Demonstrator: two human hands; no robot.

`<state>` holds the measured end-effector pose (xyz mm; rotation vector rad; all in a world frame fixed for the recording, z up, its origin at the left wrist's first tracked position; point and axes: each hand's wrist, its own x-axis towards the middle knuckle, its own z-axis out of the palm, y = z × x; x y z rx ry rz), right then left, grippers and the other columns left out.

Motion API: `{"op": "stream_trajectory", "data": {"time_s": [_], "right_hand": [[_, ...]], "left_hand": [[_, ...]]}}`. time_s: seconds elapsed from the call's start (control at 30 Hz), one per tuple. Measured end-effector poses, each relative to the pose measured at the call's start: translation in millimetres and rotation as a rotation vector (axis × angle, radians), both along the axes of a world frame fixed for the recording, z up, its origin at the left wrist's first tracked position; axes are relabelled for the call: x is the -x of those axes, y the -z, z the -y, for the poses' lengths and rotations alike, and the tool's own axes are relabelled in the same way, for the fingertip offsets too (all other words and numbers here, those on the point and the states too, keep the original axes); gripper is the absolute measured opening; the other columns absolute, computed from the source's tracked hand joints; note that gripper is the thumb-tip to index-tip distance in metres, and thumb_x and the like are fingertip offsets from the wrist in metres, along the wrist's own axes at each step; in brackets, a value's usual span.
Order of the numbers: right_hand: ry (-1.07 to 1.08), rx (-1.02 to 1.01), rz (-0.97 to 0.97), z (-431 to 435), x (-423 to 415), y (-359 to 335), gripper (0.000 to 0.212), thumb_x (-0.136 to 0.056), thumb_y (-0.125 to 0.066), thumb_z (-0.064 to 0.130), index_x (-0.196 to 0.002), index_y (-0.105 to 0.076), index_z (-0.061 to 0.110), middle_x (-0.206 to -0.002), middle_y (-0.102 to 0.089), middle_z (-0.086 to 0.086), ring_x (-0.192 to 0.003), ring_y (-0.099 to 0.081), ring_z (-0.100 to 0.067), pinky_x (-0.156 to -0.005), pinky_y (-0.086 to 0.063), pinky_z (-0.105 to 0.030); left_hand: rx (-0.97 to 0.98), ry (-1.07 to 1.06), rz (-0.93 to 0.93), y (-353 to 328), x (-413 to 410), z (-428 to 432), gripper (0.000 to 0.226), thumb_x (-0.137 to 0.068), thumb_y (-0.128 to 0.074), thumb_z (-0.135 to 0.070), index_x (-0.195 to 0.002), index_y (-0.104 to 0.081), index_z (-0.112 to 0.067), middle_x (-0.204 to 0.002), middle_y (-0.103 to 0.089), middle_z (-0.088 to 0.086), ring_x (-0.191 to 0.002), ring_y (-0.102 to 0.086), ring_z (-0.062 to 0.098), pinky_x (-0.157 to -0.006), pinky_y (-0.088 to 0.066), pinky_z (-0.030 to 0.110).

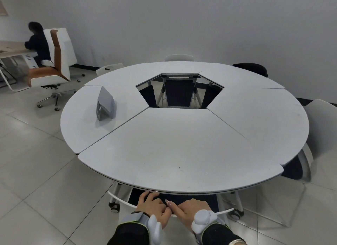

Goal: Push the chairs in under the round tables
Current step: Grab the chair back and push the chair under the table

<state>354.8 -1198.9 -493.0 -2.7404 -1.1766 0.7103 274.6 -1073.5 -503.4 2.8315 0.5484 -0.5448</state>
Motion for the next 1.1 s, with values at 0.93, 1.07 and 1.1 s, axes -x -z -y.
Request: {"op": "stream_trajectory", "data": {"time_s": [0.93,1.07,1.1], "right_hand": [[-0.035,0.020,-0.031,4,1,3,0.071,-0.094,-0.014,0.068,-0.082,-0.067,0.022,-0.105,-0.069,-0.005,-0.100,-0.063,-0.026,-0.073,-0.037,-0.031],[0.007,0.047,-0.106,6,4,1,0.065,-0.092,-0.016,0.071,-0.058,-0.042,0.022,-0.083,-0.054,0.002,-0.081,-0.049,-0.019,-0.070,-0.037,-0.029],[0.026,0.034,-0.132,6,3,1,0.066,-0.091,-0.018,0.072,-0.056,-0.040,0.021,-0.075,-0.051,0.003,-0.079,-0.048,-0.019,-0.065,-0.036,-0.027]], "left_hand": [[-0.036,-0.035,0.089,0,11,12,0.066,-0.086,-0.011,-0.042,-0.130,-0.055,-0.023,-0.143,-0.046,-0.012,-0.147,-0.007,0.009,-0.120,0.006,0.039],[-0.015,-0.086,0.135,1,17,18,0.057,-0.092,-0.016,-0.041,-0.129,-0.056,-0.026,-0.142,-0.046,-0.016,-0.147,-0.009,0.008,-0.121,0.005,0.036],[-0.001,-0.116,0.124,0,19,19,0.051,-0.096,-0.020,-0.040,-0.129,-0.057,-0.027,-0.142,-0.046,-0.015,-0.146,-0.010,0.008,-0.121,0.005,0.034]]}}
